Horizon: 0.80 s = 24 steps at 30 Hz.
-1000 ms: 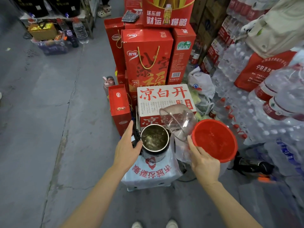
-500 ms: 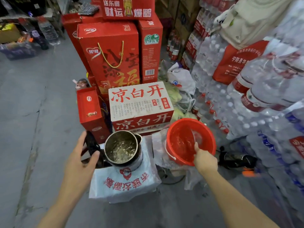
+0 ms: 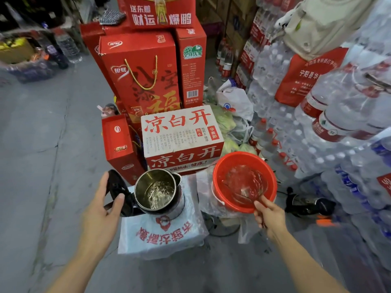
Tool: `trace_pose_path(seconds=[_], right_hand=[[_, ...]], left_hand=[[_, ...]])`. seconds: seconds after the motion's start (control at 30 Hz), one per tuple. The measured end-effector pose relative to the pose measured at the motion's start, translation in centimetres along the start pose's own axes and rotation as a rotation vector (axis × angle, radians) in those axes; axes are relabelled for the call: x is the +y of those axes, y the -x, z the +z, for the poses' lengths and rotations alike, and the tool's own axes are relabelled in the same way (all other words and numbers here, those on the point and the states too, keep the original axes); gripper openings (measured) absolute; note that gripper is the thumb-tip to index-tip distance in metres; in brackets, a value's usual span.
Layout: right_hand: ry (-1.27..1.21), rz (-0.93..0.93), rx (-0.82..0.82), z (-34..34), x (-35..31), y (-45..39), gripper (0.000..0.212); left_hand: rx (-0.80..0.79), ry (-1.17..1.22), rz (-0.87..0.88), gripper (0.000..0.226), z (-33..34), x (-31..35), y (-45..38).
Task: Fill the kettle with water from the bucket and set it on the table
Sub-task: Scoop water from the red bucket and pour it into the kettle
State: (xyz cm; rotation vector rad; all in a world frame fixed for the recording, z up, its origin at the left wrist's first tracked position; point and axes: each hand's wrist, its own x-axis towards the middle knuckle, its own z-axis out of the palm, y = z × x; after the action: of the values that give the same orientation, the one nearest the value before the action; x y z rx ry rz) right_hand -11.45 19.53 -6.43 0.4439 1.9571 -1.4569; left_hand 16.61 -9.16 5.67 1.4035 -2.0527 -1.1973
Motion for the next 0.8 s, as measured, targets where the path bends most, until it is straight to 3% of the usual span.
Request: trace_pose_path(seconds=[0.37,0.8], right_hand=[[-0.095,-0.242,-0.157,-1.5,-0.6,10.1,0.062],[0.074,-0.428,-0.233,7.3,-0.6,16.4,0.062]], left_hand=[[-0.032,-0.056,-0.003,0.074,-0.1,0.4,0.1],[-0.148,-0.218,0.130,0.080,-1.8,-0.5,-1.1]])
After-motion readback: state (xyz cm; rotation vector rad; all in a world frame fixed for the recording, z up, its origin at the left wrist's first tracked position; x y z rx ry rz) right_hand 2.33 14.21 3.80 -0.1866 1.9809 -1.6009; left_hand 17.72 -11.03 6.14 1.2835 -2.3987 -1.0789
